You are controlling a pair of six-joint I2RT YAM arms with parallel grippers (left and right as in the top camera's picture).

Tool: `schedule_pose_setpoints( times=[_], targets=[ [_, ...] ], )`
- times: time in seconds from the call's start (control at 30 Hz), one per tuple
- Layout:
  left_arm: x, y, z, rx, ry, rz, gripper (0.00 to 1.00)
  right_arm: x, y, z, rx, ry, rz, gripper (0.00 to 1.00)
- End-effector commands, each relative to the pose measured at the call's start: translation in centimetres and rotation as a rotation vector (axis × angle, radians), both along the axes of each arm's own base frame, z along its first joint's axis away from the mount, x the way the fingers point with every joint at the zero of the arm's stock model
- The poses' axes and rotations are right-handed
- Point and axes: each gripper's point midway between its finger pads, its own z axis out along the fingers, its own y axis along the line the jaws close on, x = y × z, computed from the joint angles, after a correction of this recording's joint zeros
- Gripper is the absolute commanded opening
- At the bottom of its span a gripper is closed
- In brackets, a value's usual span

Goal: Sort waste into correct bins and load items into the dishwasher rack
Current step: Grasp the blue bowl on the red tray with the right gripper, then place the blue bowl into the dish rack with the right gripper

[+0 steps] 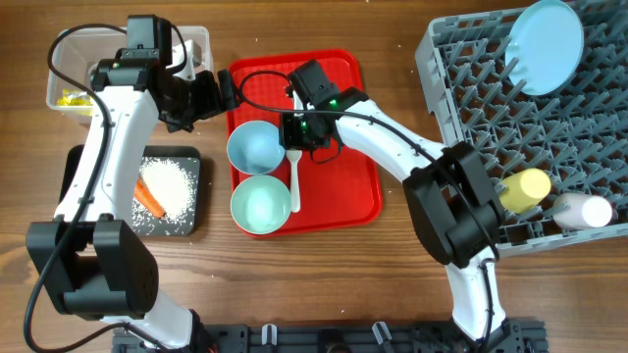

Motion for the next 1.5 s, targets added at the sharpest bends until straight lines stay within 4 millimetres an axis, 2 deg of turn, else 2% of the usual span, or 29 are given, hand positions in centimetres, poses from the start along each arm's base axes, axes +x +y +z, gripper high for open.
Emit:
schedule_pose_setpoints(
  times=[0.0,0.13,0.17,0.23,0.27,0.3,0.33,0.37,0.43,0.5,0.53,0.6,0.63,0.7,0.73,0.87,1.03,1.13,1.23,1.37,1.43,1.47],
  targets=[
    [0.3,0.2,1.4,0.004,-0.037,0.007,1.00,-0.2,0.1,-0.9,-0.007,0.013,0.004,0.06],
    [0.3,0.2,1.4,0.005,-0.037,0.007,1.00,0.5,-0.2,-0.5,-0.004,-0.009,-0.003,0.04],
    [0.3,0.2,1.4,0.004,-0.037,0.007,1.00,1.1,-0.8,0.3,-0.003,-0.036,-0.006,0.04],
    [0.3,0.2,1.4,0.005,-0.037,0.007,1.00,4.1,-4.5,4.4,-0.052,-0.168,-0.066,0.04],
    [0.3,0.2,1.4,0.004,-0.037,0.007,1.00,6.7,-10.3,9.8,-0.153,-0.325,-0.160,0.04],
    [0.3,0.2,1.4,0.005,-0.037,0.007,1.00,7.5,-13.5,12.4,-0.216,-0.398,-0.214,0.04],
    [0.3,0.2,1.4,0.004,-0.037,0.007,1.00,8.4,-18.3,16.2,-0.321,-0.505,-0.301,0.04],
    [0.3,0.2,1.4,0.004,-0.037,0.007,1.00,8.8,-21.6,18.3,-0.400,-0.562,-0.368,0.04],
    [0.3,0.2,1.4,0.005,-0.037,0.007,1.00,8.6,-32.3,24.8,-0.713,-0.721,-0.566,0.04],
    [0.3,0.2,1.4,0.005,-0.037,0.007,1.00,8.5,-36.8,27.2,-0.878,-0.774,-0.649,0.04],
    [0.3,0.2,1.4,0.005,-0.037,0.007,1.00,8.7,-38.4,27.6,-0.940,-0.785,-0.679,0.04],
    [0.3,0.2,1.4,0.005,-0.037,0.007,1.00,9.7,-40.7,27.7,-1.098,-0.790,-0.660,0.04],
    [0.3,0.2,1.4,0.004,-0.037,0.007,1.00,10.2,-41.9,27.2,-1.246,-0.762,-0.624,0.05],
    [0.3,0.2,1.4,0.005,-0.037,0.007,1.00,11.4,-42.7,25.4,-1.405,-0.710,-0.558,0.04],
    [0.3,0.2,1.4,0.005,-0.037,0.007,1.00,12.0,-42.6,23.7,-1.486,-0.661,-0.482,0.04],
    [0.3,0.2,1.4,0.004,-0.037,0.007,1.00,13.6,-42.6,19.5,-1.625,-0.544,-0.243,0.04],
    [0.3,0.2,1.4,0.005,-0.037,0.007,1.00,14.0,-41.7,17.4,-1.632,-0.518,-0.185,0.04],
    [0.3,0.2,1.4,0.004,-0.037,0.007,1.00,13.9,-41.4,15.4,-1.632,-0.470,-0.115,0.04],
    [0.3,0.2,1.4,0.004,-0.037,0.007,1.00,14.3,-39.7,14.0,-1.598,-0.478,-0.042,0.04],
    [0.3,0.2,1.4,0.005,-0.037,0.007,1.00,14.6,-37.3,13.4,-1.556,-0.510,0.022,0.05],
    [0.2,0.2,1.4,0.004,-0.037,0.007,1.00,14.6,-36.5,13.2,-1.544,-0.517,0.046,0.08],
    [0.3,0.2,1.4,0.005,-0.037,0.007,1.00,14.5,-35.7,12.4,-1.509,-0.515,0.095,0.20]
  ],
)
